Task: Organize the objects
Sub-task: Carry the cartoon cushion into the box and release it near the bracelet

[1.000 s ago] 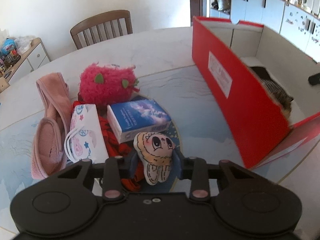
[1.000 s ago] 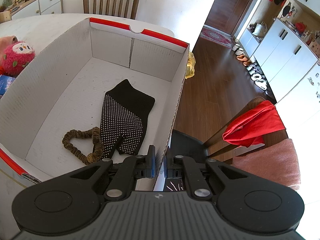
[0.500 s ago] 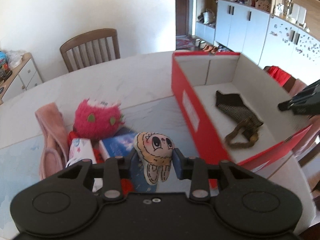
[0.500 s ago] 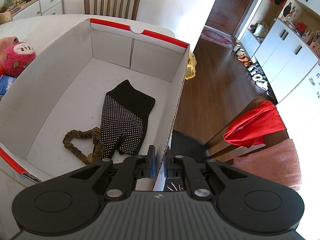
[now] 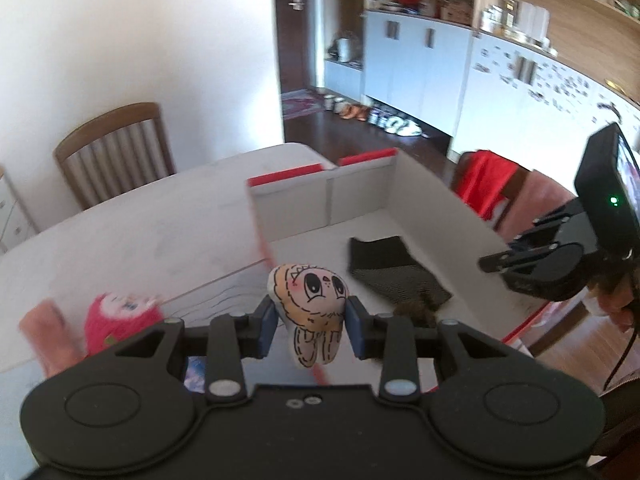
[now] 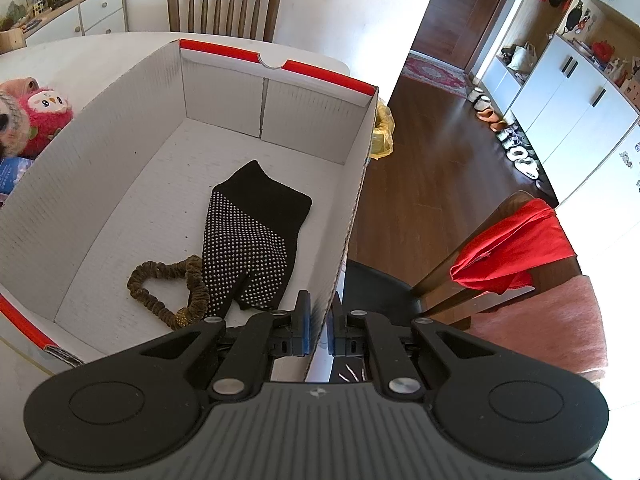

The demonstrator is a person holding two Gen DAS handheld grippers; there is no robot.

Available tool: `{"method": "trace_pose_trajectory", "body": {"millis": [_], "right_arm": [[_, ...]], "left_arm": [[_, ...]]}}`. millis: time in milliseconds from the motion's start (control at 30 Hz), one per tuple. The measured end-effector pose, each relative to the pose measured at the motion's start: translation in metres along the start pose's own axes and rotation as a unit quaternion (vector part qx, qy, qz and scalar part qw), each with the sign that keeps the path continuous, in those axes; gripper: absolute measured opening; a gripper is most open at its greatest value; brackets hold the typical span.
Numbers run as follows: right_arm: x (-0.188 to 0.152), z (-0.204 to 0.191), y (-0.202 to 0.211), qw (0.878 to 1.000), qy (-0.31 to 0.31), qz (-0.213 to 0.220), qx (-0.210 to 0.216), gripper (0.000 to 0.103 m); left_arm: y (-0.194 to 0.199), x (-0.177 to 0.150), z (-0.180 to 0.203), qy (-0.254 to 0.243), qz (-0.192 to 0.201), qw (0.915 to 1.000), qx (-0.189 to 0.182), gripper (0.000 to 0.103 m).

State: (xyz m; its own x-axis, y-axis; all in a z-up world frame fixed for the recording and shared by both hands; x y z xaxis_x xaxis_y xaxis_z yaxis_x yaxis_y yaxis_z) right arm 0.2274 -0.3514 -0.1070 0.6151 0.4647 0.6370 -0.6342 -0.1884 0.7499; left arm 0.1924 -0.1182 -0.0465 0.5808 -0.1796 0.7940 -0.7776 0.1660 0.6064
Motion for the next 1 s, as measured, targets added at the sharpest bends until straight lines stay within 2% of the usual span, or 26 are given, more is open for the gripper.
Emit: {"method": "trace_pose_trajectory", "body": {"millis": [267, 467, 700, 1000], "right_arm": [[-0.002, 0.000, -0.001, 1.000, -0.003, -0.003, 0.004, 0.008], [-0.003, 0.001, -0.002, 1.000, -0.012, -0.006, 0.009, 0.008], [-0.004, 0.003, -0.003, 1.000, -0.014, -0.009, 0.013, 0.008], [-0.004, 0.004, -0.004, 1.000, -0.013, -0.010, 0.017, 0.008]], "left_arm": [[-0.039, 0.017, 0.032, -0.039, -0.029, 0.9984, -0.030, 0.034], [-0.068, 0.027, 0.045, -0.050, -0.054, 0.9964, -0.042, 0.034], [-0.108, 0.024, 0.051, -0.060, -0.097, 0.9927, -0.040, 0.034], [-0.152, 0.008, 0.053, -0.069, -0.167, 0.9830, -0.032, 0.034]]}}
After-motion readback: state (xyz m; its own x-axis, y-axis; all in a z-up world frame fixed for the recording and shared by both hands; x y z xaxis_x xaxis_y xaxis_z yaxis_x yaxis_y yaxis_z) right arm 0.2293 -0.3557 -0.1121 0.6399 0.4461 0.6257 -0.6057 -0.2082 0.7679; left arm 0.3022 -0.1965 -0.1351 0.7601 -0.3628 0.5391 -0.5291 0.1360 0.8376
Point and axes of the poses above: each gripper's, at about its wrist camera, not at the fingertips, and y roughly against the way its jaws point, z to its right, x to its top, the point moved 2 cm from there along -y, roughly the way its jaws point, and after that the axes turned 9 degrees about z, right-handed, at the moved point
